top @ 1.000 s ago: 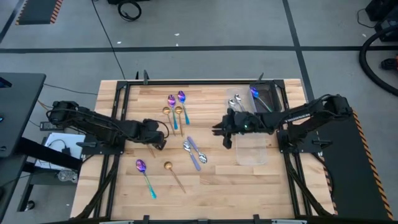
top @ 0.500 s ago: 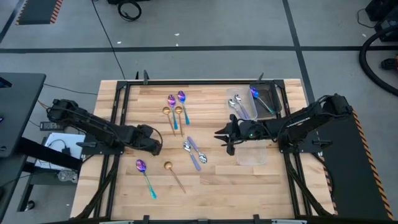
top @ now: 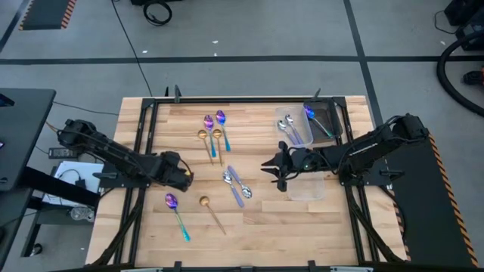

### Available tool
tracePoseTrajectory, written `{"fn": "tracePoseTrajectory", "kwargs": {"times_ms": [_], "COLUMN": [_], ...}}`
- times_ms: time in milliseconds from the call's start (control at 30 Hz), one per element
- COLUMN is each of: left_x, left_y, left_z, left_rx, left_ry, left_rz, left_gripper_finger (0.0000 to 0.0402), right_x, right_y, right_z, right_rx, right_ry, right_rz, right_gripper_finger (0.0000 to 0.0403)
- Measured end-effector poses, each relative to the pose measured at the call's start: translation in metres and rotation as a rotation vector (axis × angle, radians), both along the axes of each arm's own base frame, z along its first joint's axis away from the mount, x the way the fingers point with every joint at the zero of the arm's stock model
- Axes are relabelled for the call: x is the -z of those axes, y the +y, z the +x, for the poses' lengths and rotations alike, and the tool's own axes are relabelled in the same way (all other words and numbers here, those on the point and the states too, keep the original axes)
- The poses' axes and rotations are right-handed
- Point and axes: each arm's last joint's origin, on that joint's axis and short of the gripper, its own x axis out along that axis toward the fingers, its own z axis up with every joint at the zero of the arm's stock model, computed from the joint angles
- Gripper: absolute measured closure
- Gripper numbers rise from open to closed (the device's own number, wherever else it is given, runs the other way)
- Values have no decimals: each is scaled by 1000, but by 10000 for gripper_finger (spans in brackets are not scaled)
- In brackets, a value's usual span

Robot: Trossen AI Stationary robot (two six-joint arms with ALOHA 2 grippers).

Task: Sort silverware by color (type)
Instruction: Put the gold spoon into the bottom transparent bin

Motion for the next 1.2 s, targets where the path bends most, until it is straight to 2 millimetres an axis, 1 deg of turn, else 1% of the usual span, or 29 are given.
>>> {"fn": "tracePoseTrajectory", "kwargs": {"times_ms": [133,267,433,567,700,900,967,1067,1200], "left_x": [0,0,0,-1,-1,-1,2,8,18], "left_y": [6,9,1,-2,-2,-2,-2,-3,-4], "left_z": [1,2,3,0,0,0,1,3,6], "left_rx": [2,-2,8,-24,-66,-106,-129,-146,-164], "left_ry": [2,7,-32,-58,-83,-102,-100,-71,-19], "left_rz": [50,56,46,82,106,120,129,122,138], "left_gripper_finger": [223,229,230,229,215,171,162,162,175], "right_x": [0,0,0,0,0,0,0,0,0], "right_y": [3,3,5,11,15,19,19,19,19], "right_z": [0,0,-1,-2,-2,-3,-3,-3,-3], "right_rx": [-10,-7,-8,-24,-37,-52,-54,-53,-52], "right_ry": [0,0,1,1,-1,0,-1,0,-2], "right_rz": [-1,-2,17,20,18,18,18,17,18], "right_gripper_finger": [318,318,318,318,318,318,318,318,318]}}
